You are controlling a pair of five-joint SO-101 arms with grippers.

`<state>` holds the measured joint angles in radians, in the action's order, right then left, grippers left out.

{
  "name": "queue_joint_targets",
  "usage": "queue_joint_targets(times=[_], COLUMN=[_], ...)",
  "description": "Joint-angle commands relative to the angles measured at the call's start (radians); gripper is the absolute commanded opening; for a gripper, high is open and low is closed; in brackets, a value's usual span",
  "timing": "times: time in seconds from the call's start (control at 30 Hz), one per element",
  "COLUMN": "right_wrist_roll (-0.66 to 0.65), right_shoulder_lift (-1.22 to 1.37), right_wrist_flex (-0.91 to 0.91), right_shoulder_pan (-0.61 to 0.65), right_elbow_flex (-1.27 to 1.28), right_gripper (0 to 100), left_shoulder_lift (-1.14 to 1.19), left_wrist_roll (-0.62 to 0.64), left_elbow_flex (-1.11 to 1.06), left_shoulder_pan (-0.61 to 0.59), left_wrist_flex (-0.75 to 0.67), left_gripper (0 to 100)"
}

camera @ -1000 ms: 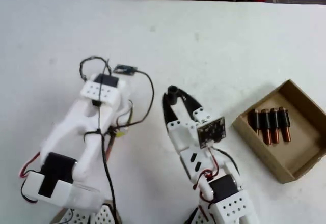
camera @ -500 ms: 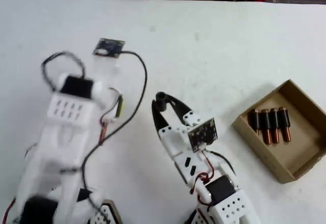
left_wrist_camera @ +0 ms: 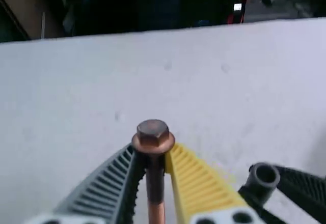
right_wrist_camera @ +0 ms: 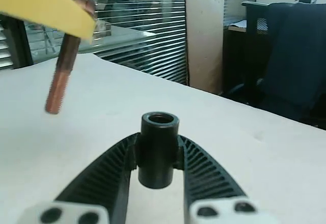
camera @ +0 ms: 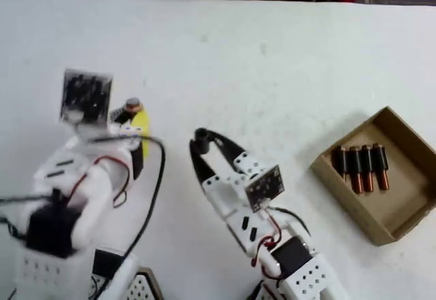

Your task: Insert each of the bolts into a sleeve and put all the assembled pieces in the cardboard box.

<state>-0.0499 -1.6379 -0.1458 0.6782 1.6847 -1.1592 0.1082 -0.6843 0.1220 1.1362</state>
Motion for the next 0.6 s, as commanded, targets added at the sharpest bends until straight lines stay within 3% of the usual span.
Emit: queue_joint_targets(times=[0.0,0.1,0.33,0.57], right_wrist_roll=[0.002,0.002,0.0,0.0], right_shoulder_lift=[-0.007,-0.007,-0.012,-0.013], right_wrist_flex=[-0.01,-0.01,-0.076,-0.074], right_shoulder_pan=[0.035,0.062,0.139,0.136], right_elbow_flex=[0.011,0.011,0.011,0.011], right_gripper=[1.7,1.7,1.7,1.7], left_shoulder_lift=[-0.142,-0.197,-0.311,-0.321], left_wrist_roll=[0.005,0.005,-0.002,-0.002], left_elbow_flex=[-0.061,-0.115,-0.18,-0.219], left_shoulder_pan=[-0.002,0.021,0.202,0.217], left_wrist_flex=[-0.14,-0.219,-0.296,-0.301], left_gripper=[2,2,2,2])
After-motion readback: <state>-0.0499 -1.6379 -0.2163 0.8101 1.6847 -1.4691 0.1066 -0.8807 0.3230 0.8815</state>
